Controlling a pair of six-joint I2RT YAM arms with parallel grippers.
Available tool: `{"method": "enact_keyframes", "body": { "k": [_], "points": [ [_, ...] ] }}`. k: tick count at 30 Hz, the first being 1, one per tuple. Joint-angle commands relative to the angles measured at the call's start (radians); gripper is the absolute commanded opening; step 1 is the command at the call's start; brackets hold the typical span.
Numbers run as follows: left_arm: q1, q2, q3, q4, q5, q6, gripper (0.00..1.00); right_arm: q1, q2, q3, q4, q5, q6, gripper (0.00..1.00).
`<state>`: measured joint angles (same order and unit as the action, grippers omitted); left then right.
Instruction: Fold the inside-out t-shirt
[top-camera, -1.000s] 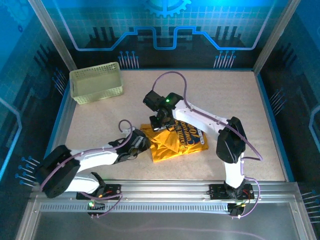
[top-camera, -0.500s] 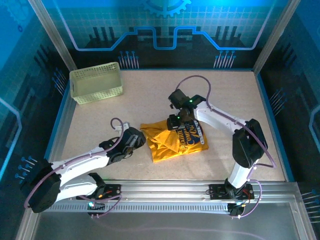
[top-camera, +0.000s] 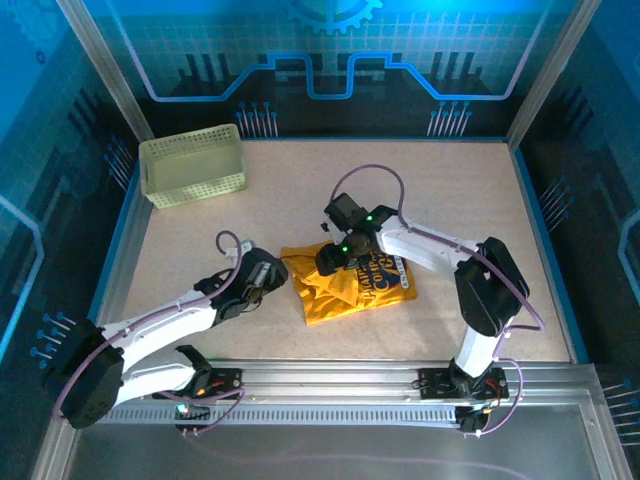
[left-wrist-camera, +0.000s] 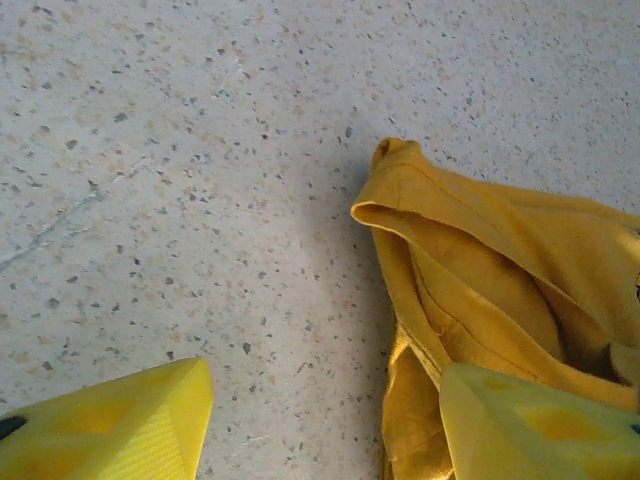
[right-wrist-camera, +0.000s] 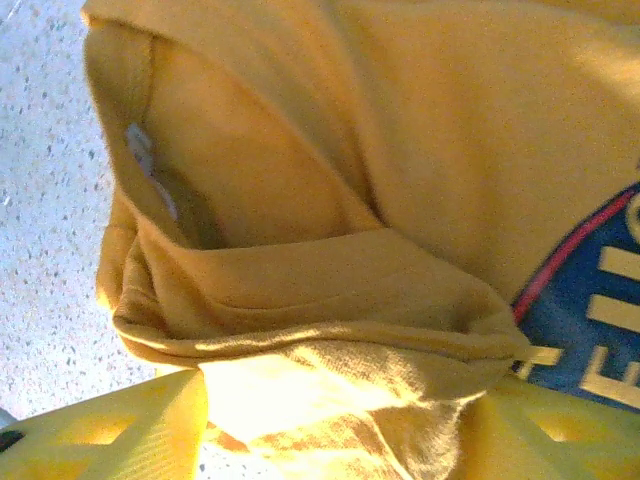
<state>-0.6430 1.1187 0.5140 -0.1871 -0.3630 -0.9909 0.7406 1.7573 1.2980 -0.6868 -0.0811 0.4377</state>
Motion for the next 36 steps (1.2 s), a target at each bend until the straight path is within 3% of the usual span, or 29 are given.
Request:
{"method": "enact_keyframes", "body": {
  "k": [1,12,17,21,24,30,36],
  "points": [
    [0.022,-0.032,0.023,-0.048,0.007,0.027,0.63,0.053,0.005,-0.018,-0.005,0.033,-0.025,0.64],
    [0.144,-0.145,-0.005,-0.129,0.010,0.049,0.66,0.333,-0.032,0.009,-0.052,0.054,0.009,0.63],
    [0.153,-0.112,0.008,-0.128,0.049,0.056,0.65,0.336,-0.154,0.052,-0.144,0.200,-0.020,0.63],
    [0.130,-0.032,0.052,-0.114,0.105,0.070,0.58,0.232,-0.208,0.054,-0.170,0.278,-0.039,0.64],
    [0.000,0.017,0.119,-0.135,0.044,0.068,0.57,0.115,-0.185,0.025,-0.123,0.289,-0.078,0.64],
    [-0.229,0.113,0.186,-0.049,0.025,0.020,0.53,-0.135,-0.039,0.063,-0.047,0.207,-0.092,0.64],
    [-0.293,0.320,0.251,0.019,0.091,0.014,0.50,-0.290,0.123,0.139,-0.004,0.054,-0.077,0.61]
  ]
}}
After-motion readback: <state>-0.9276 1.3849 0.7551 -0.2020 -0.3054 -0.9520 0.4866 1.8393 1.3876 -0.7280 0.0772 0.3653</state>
